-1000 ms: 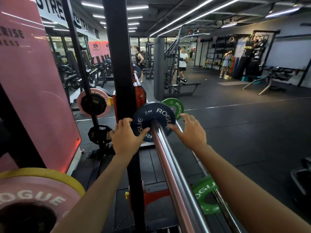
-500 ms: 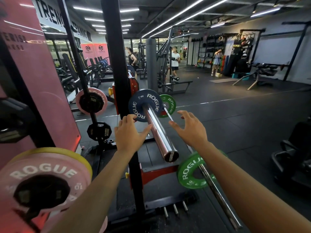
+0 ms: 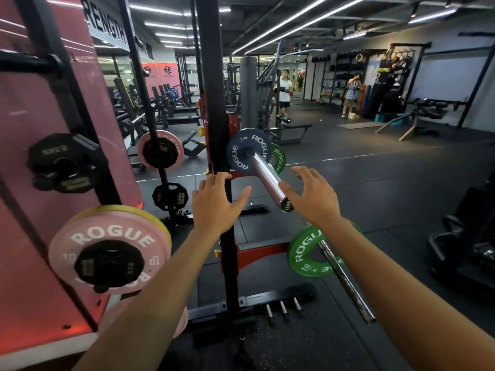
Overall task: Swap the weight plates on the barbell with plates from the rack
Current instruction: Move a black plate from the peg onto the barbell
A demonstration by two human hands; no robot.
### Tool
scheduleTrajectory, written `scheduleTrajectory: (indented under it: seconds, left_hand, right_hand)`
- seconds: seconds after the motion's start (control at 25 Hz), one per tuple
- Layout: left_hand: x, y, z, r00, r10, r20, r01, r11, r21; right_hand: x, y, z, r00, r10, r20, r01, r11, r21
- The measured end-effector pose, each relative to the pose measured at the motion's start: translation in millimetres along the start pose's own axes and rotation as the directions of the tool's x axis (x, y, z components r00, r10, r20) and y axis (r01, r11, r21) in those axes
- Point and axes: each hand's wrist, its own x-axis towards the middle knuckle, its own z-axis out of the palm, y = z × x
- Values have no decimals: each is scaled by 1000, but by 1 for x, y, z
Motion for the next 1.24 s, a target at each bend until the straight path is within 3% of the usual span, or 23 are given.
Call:
scheduleTrajectory:
  seconds: [0.24,0.52,0.68,0.88,1.24]
  left_hand:
    - [-34,-92,-104,995,-57,-79,62,997,54]
    - [-92,-260,-262,933,-226,-280,282,943,178]
    - [-112,-315,-311,899,-284,-335,371,899,233]
    - [-102,-350,-312,895,-348,-280,409,890,202]
    - [-11,-426,-244,930,-304,-206,341,924,174]
  right_hand:
    - [-10,-135,41,991,-130,23,128,989,79]
    - [-41,-362,137,928,-350,128,307,912,271]
    - [-54,-439,166,890,-433,145,369,869,331]
    - [-35,-465,197,891,-422,164,357,878,319]
    - [63,-432,270,944,-315,96,286,929,233]
